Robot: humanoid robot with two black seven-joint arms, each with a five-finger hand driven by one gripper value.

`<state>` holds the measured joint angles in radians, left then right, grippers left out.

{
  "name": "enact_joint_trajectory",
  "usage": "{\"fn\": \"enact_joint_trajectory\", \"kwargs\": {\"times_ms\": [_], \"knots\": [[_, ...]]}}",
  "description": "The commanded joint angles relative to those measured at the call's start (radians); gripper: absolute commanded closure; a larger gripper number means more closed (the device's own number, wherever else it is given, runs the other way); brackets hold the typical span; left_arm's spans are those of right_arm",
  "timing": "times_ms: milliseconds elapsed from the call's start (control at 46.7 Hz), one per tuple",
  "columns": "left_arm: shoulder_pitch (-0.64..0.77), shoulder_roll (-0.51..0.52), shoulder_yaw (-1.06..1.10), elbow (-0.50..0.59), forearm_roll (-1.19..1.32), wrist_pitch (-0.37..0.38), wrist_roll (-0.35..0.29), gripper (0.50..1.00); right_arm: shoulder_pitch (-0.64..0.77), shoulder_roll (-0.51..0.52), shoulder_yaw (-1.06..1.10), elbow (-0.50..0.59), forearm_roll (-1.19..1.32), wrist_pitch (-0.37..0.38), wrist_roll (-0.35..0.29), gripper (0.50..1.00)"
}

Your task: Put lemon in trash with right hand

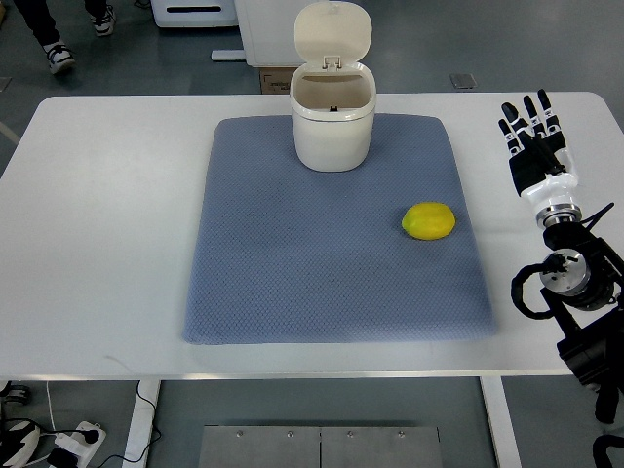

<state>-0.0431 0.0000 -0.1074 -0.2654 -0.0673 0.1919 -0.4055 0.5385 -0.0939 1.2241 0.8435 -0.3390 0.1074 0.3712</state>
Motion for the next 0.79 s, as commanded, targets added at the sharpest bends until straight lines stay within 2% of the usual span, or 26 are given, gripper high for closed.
{"fn": "enact_joint_trajectory", "kwargs": {"times_ms": [0,771], "knots": [[0.000,0.000,0.000,0.000,0.000,0.000,0.001,0.500,0.000,-0.001,0.000,0.000,0.000,0.000,0.000,0.500],[0.015,0.000,0.000,0.000,0.000,0.000,-0.001,0.500,0.000,-0.007,-0.003,0.000,0.000,0.000,-0.001,0.500]]}}
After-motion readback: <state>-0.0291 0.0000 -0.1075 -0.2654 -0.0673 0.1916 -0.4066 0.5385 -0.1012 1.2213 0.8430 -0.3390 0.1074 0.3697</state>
